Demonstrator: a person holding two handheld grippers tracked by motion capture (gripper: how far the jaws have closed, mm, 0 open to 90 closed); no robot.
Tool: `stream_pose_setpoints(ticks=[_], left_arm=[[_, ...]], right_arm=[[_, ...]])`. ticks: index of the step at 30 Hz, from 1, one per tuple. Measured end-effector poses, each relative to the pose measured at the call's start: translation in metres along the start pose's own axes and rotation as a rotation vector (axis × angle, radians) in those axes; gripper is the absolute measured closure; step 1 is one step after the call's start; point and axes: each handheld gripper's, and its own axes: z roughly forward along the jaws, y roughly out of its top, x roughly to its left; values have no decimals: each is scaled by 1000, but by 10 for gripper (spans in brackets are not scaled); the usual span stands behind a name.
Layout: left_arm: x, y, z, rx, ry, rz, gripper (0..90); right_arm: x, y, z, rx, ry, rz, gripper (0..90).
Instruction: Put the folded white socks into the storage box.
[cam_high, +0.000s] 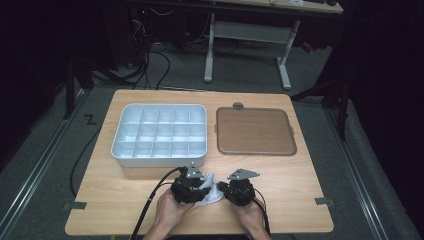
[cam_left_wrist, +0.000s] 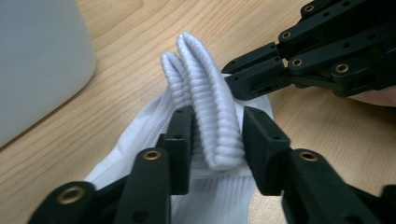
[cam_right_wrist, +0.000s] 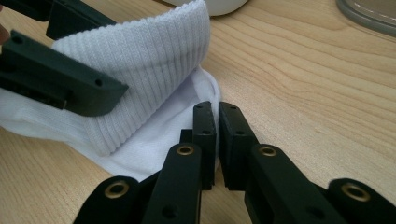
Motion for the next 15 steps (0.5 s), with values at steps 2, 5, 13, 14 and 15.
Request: stream_pose_setpoints(ticks=[2,5,13,14,15], left_arm=[[-1,-1,-2,5,-18,7,543],[-2,-1,-5,6,-36,7,495],[1,-2,-18,-14,-42,0,450],[1,-2,-19,-19,-40,-1,446],[3,-2,-22,-24,-37,-3,444]], right_arm=[[0,0,0,2,0,-1,860],[0,0,0,-1,-7,-8,857],[0,-1,-2,-5,-12,-5,816],[0,-1,-3,-8,-14,-7,801],[-1,-1,-4,-13,-14,-11,784]])
